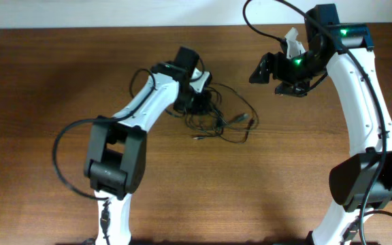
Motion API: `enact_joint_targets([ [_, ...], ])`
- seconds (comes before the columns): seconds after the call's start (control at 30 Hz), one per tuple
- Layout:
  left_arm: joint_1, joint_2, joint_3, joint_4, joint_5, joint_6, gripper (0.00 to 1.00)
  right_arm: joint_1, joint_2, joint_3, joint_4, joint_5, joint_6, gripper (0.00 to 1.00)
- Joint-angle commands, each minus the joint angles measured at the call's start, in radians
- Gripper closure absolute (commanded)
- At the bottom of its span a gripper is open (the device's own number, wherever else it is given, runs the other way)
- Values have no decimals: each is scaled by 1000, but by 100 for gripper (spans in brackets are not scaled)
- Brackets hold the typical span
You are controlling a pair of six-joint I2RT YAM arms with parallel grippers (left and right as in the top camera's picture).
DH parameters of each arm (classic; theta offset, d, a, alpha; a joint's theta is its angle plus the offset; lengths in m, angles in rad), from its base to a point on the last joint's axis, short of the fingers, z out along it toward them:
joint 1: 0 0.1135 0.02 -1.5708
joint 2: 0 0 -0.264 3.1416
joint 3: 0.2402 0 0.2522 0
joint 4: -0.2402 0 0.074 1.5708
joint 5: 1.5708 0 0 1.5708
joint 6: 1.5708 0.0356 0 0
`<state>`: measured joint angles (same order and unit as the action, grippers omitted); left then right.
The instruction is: Untangle cables
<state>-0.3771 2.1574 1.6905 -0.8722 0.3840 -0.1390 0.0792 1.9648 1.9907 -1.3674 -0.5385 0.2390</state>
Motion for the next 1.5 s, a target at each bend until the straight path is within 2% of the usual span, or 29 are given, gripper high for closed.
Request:
enact_joint_targets([
  [0.0,35,-190,117,-79,-7,35,100,6,9,17,-1,13,-26,12],
  [0.13,32,-333,121,-142,8,34,100,19,9,17,-4,-3,-94,13],
  [0.23,34,-337,121,-172,93,32,100,105,12,15,33,-4,-103,16],
  [0.3,39,-337,121,-174,90,24,100,132,16,15,76,-17,-48,17],
  [0.47,100,-337,121,-203,91,19,100,132,19,5,80,-60,-53,17],
  [0.6,87,-336,121,-196,90,-75,100,159,19,2,82,-82,-192,17],
  [0.63,88,-336,121,-197,90,-137,100,177,19,2,90,-85,-222,17],
  [0.8,99,-336,121,-190,93,-357,100,250,19,2,164,-139,-231,18],
  [0.9,101,-336,121,-157,166,-428,100,275,21,2,221,-69,-73,31],
  [1.07,200,-337,123,-145,419,-609,100,276,22,1,263,12,130,36],
  [1.13,203,-337,123,-131,436,-609,100,301,23,1,297,13,172,36],
  [1.17,203,-337,123,-131,440,-616,100,327,23,-3,298,56,244,44],
  [1.23,203,-337,123,-122,440,-657,100,362,23,-29,314,153,369,46],
  [1.4,203,-337,123,-6,500,-665,100,373,24,-172,401,107,417,47],
  [1.43,203,-337,123,8,500,-685,100,373,24,-183,420,99,421,52],
  [1.47,203,-337,123,13,500,-686,100,369,24,-182,421,102,421,61],
])
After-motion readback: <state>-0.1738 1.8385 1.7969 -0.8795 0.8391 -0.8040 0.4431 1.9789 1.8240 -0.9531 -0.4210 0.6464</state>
